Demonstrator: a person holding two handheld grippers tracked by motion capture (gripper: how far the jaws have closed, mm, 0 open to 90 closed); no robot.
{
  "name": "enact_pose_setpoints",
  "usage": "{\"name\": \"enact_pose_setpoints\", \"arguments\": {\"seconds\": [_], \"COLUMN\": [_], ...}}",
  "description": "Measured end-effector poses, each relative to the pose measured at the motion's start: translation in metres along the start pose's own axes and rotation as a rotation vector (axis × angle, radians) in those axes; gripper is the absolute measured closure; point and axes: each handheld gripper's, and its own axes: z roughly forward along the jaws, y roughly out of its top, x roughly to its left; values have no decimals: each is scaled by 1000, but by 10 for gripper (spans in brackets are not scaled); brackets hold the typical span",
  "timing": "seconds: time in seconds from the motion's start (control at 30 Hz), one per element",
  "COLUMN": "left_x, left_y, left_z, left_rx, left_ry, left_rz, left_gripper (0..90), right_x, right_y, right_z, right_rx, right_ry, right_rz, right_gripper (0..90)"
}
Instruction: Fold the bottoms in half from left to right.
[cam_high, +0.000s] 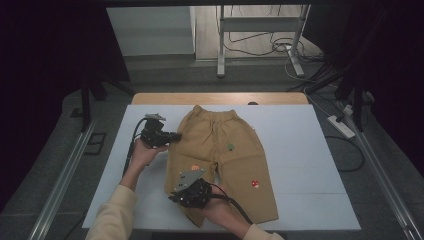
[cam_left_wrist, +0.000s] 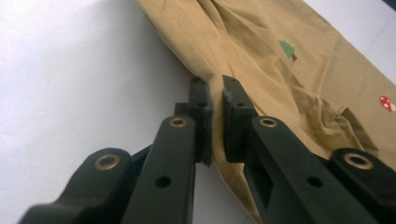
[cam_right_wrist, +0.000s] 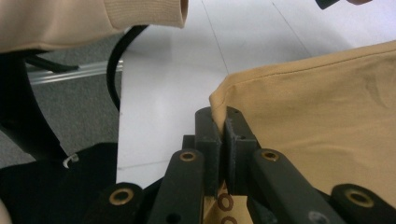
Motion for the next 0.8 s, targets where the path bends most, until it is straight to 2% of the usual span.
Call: {"name": "enact_pose_setpoints", "arguments": {"seconds": [0.2,0.47,0.8], "left_x": [-3,-7,-9], "left_y": [2,3,4], "left_z": [-17,-9,-3], "left_rx": [-45,-26,-27], "left_ry": [2,7,8], "left_rz": [1,12,13], "left_gripper": [838,837,837], "right_x": [3,0,-4], "right_y": [9,2,-7], "right_z": [-8,-13,-19], "right_rx": [-43,-26,-11], "right_ry": [11,-3,-16], "right_rz": [-12,5,21], "right_gripper": [856,857,857]}}
